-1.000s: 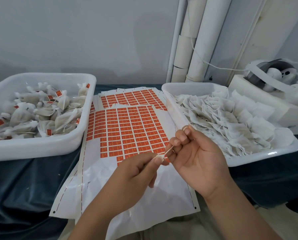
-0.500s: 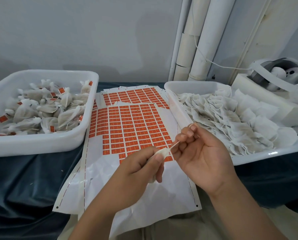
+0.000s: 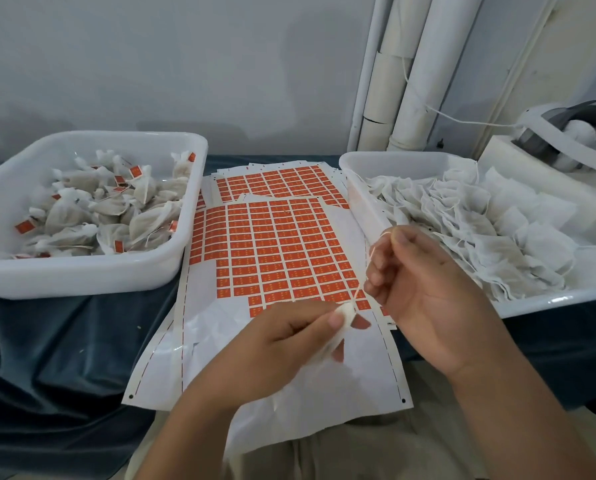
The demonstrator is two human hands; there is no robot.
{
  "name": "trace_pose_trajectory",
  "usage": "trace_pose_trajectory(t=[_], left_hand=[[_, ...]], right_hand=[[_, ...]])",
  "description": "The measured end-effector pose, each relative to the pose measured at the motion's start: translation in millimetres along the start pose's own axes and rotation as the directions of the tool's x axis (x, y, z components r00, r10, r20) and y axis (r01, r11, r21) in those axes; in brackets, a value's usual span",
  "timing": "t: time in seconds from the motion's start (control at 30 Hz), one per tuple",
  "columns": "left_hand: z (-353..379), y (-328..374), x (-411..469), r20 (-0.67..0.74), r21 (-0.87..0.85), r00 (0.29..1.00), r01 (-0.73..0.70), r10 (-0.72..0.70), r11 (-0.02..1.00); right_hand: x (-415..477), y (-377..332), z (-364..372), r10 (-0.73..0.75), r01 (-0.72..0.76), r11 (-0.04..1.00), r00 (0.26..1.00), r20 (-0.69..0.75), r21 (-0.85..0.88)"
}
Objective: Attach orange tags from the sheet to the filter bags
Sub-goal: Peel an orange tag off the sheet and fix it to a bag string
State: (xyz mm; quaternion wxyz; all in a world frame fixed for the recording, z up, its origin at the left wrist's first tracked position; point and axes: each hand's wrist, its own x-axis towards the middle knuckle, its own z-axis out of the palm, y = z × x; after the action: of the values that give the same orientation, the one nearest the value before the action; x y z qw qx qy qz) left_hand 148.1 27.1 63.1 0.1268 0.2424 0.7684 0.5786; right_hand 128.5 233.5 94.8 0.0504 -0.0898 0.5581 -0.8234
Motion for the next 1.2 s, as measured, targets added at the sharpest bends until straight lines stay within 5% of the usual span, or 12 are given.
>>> trace_pose_trajectory(t=[0.17, 0.37, 0.6, 0.8, 0.93, 1.2], left_hand=[[-7, 1, -2, -0.019, -0.100, 1.000, -0.010, 0.008, 0.995], [-1, -2, 1, -0.042, 0.071, 0.998, 0.054, -0.051, 0.996], [-1, -5, 3, -0.203, -0.076, 0.976, -0.097, 0.079, 0.992], [0, -6, 5, -0.225, -0.126, 0.960, -0.196, 0.164, 0.973], [2, -1, 3, -0.356, -0.197, 0.931, -0.160, 0.082, 0.967], [1, -3, 2, -0.417, -0.218, 0.909, -0.120, 0.019, 0.969]], right_hand=[[1, 6, 1, 0.011, -0.011, 1.000, 1.000, 0.020, -0.006], [1, 9, -1, 0.018, -0.018, 1.000, 1.000, -0.007, -0.022], [1, 11, -2, -0.047, 0.012, 0.947, 0.994, -0.103, -0.322], [-3, 23, 11, 0.011, -0.015, 0.809, 1.000, -0.010, -0.587], [-5, 22, 16, 0.027, 0.041, 0.756, 0.995, 0.094, -0.654], [-12, 20, 19, 0.010, 0.207, 0.379, 0.974, 0.228, -0.902]])
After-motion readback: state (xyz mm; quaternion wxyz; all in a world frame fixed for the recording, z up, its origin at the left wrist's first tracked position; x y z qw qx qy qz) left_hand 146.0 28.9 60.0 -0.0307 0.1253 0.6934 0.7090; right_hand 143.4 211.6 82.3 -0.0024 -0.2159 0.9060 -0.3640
